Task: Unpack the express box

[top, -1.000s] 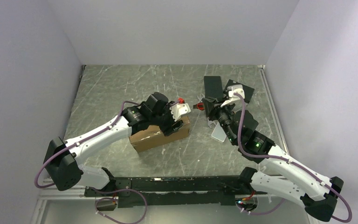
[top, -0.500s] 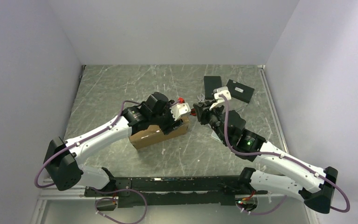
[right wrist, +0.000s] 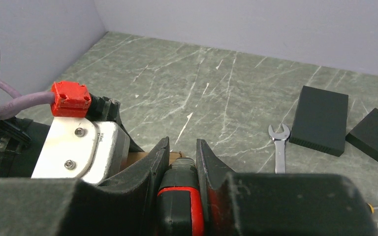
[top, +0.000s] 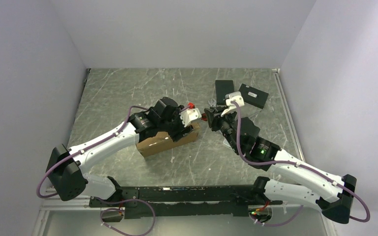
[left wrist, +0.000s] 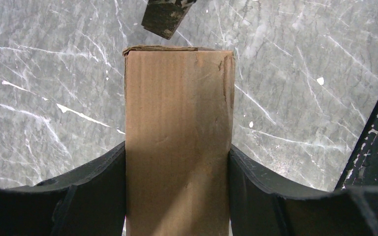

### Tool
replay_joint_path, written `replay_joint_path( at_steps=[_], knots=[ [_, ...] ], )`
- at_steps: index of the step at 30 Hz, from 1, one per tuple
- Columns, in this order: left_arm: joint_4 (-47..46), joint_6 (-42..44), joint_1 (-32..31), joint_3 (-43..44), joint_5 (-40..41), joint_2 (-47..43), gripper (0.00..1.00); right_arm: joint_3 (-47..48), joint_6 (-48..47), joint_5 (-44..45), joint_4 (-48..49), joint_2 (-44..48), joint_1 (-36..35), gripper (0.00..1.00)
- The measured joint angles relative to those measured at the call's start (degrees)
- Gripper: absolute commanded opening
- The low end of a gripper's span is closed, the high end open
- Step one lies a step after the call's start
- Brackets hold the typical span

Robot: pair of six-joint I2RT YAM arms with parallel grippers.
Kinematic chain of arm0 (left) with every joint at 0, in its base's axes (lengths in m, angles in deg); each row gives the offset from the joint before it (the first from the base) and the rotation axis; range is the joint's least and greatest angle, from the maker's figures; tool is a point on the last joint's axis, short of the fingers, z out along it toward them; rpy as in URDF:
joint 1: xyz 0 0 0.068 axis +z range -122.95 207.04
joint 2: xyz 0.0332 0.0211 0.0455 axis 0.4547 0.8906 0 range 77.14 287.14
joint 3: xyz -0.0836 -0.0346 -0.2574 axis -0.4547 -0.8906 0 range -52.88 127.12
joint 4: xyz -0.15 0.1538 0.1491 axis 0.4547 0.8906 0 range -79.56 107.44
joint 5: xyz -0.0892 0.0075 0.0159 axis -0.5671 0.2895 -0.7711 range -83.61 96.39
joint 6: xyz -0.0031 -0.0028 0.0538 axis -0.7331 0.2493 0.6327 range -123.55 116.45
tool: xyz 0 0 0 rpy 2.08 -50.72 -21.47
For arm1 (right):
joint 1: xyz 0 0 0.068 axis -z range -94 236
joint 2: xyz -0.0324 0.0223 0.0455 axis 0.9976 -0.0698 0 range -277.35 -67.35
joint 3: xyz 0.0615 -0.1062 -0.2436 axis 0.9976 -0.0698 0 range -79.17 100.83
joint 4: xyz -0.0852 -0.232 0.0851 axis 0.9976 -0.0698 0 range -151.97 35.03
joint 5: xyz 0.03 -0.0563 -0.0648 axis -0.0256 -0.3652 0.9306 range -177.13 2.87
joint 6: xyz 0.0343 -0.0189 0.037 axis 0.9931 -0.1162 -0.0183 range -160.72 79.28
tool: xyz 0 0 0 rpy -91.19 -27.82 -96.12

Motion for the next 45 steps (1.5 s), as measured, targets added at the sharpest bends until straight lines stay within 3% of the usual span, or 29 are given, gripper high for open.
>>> replay_joint_path(
  at_steps=[45],
  knots=[
    [0.0,0.0,0.0,0.0,0.0,0.0,0.53,0.0,-0.4,-0.3,2.3,-1.6,0.0,0.0]
  ],
)
